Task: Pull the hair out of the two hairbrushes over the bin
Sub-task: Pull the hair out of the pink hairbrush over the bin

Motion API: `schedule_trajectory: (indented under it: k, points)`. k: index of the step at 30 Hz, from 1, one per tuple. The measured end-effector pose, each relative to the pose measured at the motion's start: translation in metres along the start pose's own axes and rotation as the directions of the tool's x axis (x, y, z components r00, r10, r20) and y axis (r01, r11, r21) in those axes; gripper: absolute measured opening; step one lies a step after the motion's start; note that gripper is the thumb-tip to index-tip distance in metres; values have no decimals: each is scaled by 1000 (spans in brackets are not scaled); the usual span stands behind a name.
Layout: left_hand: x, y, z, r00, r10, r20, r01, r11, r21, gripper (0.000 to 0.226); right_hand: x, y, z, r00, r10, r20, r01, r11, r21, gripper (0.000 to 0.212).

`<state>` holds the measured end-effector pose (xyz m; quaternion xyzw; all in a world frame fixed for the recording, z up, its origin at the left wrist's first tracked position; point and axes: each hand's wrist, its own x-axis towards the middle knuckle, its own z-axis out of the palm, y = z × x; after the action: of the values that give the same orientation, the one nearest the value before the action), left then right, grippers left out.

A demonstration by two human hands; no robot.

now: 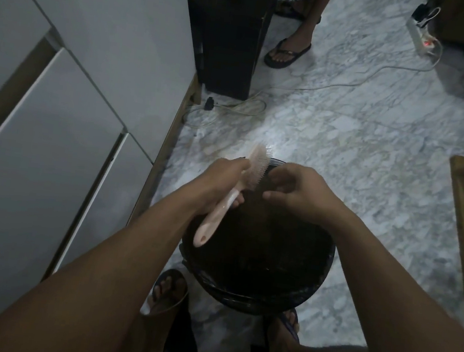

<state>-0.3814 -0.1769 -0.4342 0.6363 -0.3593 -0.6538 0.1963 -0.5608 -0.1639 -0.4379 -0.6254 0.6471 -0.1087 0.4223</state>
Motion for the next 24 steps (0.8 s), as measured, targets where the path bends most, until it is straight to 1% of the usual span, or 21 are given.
schedule_trajectory:
  k: [2, 4, 6, 7, 9, 11, 14, 18, 20, 23, 24]
  points:
    - [-1, 1, 1, 999, -32, 0, 32, 999, -18, 42, -1, -4, 2, 998, -48, -36, 51, 996, 78, 47]
    - [0, 1, 0, 999, -43, 0, 43, 999, -10, 41, -3, -8, 5, 994, -93, -52, 95, 994, 47, 53]
    - [-1, 2, 1, 999, -49, 12, 49, 999, -7, 41, -3, -9, 9, 988, -120, -93, 120, 993, -3, 51]
    - [-1, 2, 2, 999, -47, 20, 47, 999, -5, 41, -3, -10, 11, 984, -126, -130, 125, 992, -17, 46]
    - [-1, 2, 4, 999, -35, 30, 35, 999, -5, 40, -1, -11, 13, 972, -120, -200, 122, 993, -5, 28]
    - [0, 0, 4, 999, -26, 33, 26, 1000, 4, 40, 0, -12, 12, 969, -106, -225, 111, 994, 10, 14]
    - [4, -1, 0, 1000, -8, 1, 8, 1000, 29, 41, 1, -8, 4, 976, -58, -208, 45, 997, -69, 9]
    - [7, -2, -4, 999, 20, -33, -17, 997, 70, 42, 2, 3, -11, 973, 57, -226, -109, 968, -224, 16]
    - [7, -2, -4, 999, 37, -35, -34, 997, 75, 42, 1, 8, -15, 969, 114, -218, -172, 948, -267, 16]
    - [5, -1, -3, 999, 41, -13, -39, 995, 90, 39, 1, 11, -13, 982, 169, -82, -185, 945, -269, 15]
    - [4, -1, -3, 999, 40, -2, -39, 995, 89, 38, 2, 11, -11, 985, 165, -47, -172, 951, -256, 23]
